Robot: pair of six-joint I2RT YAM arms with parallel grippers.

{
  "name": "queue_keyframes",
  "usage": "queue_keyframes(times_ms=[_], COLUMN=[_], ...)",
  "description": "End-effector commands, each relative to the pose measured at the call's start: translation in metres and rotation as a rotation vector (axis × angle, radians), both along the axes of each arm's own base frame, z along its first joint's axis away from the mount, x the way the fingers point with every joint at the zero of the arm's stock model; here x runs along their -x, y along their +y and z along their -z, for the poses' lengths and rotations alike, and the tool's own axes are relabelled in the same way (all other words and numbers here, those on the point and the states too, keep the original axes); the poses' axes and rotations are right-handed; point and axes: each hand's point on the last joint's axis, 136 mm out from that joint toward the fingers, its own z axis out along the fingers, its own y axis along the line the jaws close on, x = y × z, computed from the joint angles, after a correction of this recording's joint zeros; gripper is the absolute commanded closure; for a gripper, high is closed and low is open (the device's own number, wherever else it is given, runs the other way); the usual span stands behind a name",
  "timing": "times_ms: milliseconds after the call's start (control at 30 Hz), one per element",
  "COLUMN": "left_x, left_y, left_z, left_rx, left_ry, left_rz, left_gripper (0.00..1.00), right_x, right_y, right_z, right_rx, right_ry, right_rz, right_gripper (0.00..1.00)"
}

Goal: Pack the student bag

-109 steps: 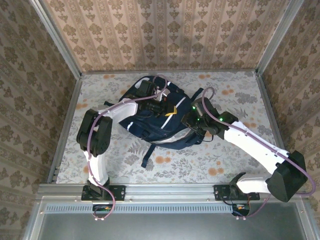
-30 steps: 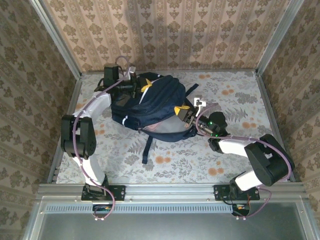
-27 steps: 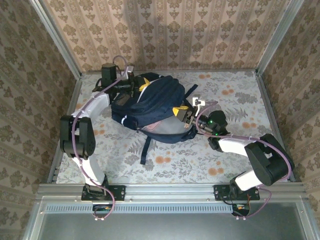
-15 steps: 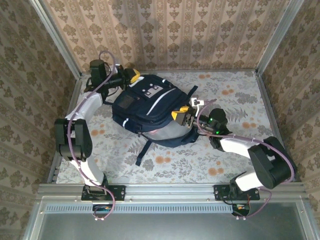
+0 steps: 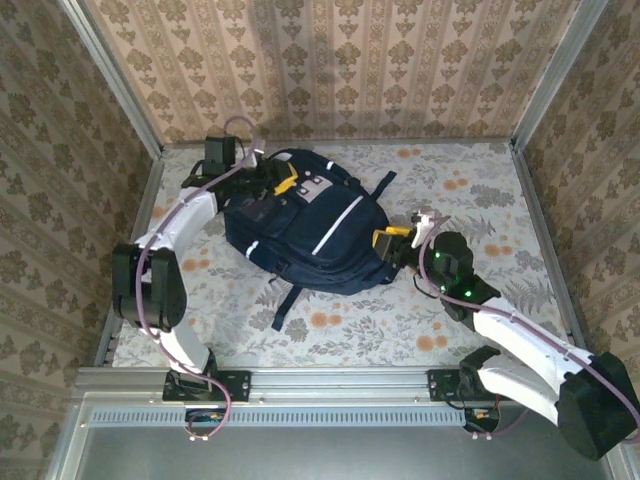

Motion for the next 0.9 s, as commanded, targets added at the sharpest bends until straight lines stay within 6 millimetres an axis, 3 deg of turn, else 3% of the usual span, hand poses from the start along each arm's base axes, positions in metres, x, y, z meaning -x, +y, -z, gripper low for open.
queue_keyframes(times_ms=[0, 167, 267, 400, 533, 633, 867], left_x=[0.034, 0.064, 0.073, 0.086, 0.097, 0.101, 0.111], left_y=[0.015, 0.034, 0.026, -0.015, -0.053, -0.075, -0.109], left_z=[0.017, 0.051, 0.055, 0.061, 0.078, 0.082, 0.093], left_rx=[-0.170, -0.414, -0.495, -0.449, -0.433, -0.392, -0.348], left_ry=[-0.048, -0.078, -0.106, -0.076, -0.027, -0.019, 0.014], left_rz=[0.030, 0.063, 0.133, 0.318, 0.465, 0.525, 0.633], left_gripper=[0.65, 0.56, 0.51, 0.48, 0.46, 0.46, 0.50], right_x=[0.012, 0.017, 0.011, 0.008, 0.004, 0.007, 0.017], right_y=[-0.002, 0.014, 0.007, 0.003, -0.032, -0.048, -0.083], right_z=[0.033, 0.048, 0.054, 0.064, 0.075, 0.089, 0.129], right_rx=[0.204, 0.352, 0.327, 0.328, 0.258, 0.182, 0.205], right_ry=[0.095, 0.137, 0.219, 0.286, 0.340, 0.399, 0.572], right_rz=[-0.004, -0.035, 0.044, 0.087, 0.260, 0.295, 0.445], right_gripper=[0.58, 0.62, 0.63, 0.58, 0.54, 0.54, 0.52])
